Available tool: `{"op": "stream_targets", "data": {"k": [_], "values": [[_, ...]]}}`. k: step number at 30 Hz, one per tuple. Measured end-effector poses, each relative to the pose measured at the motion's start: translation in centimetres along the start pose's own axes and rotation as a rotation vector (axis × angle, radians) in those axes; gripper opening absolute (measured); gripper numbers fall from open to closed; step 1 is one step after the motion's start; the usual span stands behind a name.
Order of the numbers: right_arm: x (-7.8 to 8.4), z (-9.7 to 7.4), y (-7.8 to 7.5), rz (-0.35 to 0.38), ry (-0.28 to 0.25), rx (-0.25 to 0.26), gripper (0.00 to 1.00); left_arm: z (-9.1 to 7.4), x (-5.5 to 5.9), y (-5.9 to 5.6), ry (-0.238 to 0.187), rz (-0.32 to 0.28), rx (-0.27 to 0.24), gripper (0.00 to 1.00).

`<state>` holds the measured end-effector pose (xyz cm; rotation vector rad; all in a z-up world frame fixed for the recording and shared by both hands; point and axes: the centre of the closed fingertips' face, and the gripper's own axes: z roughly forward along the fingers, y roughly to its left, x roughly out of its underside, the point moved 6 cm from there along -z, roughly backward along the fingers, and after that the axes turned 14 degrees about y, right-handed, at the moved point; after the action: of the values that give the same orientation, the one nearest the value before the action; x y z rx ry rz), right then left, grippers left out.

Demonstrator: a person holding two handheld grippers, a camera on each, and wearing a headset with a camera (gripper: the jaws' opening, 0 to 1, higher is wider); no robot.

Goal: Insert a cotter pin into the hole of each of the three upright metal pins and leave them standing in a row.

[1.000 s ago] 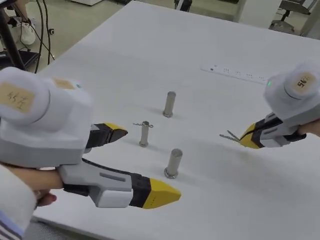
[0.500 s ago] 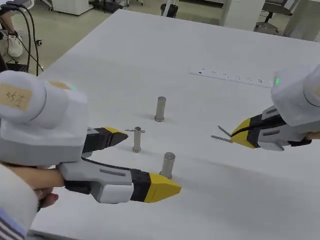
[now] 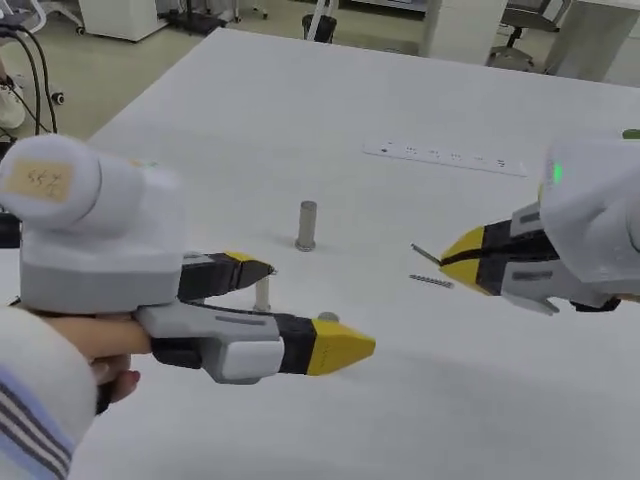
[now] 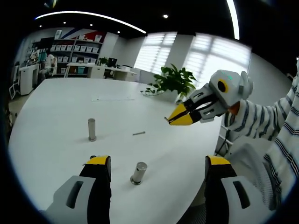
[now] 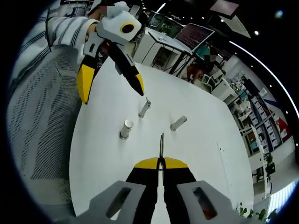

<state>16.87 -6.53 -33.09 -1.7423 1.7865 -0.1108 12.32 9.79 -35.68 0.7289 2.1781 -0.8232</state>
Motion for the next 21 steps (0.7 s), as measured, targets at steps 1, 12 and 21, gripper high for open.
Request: {"op": "stream_targets", "data": {"k": [1, 12, 21], "values": [[-0.4, -0.2, 0.2, -0.006, -0.011, 0.006, 0.00, 0.1, -0.1, 0.0, 0.000, 0.001, 0.003, 0.80], [-3.0, -0.6, 2.1, -0.131, -0.047, 0.038, 0.00, 0.6, -1.4, -0.9, -0.042, 0.006, 0.087, 0.62], [-4.3, -0.7, 2.9, -0.178, -0.066, 0.036, 0.00, 0.7, -2.2, -1.3, -0.082, -0.018, 0.146, 0.36]]}}
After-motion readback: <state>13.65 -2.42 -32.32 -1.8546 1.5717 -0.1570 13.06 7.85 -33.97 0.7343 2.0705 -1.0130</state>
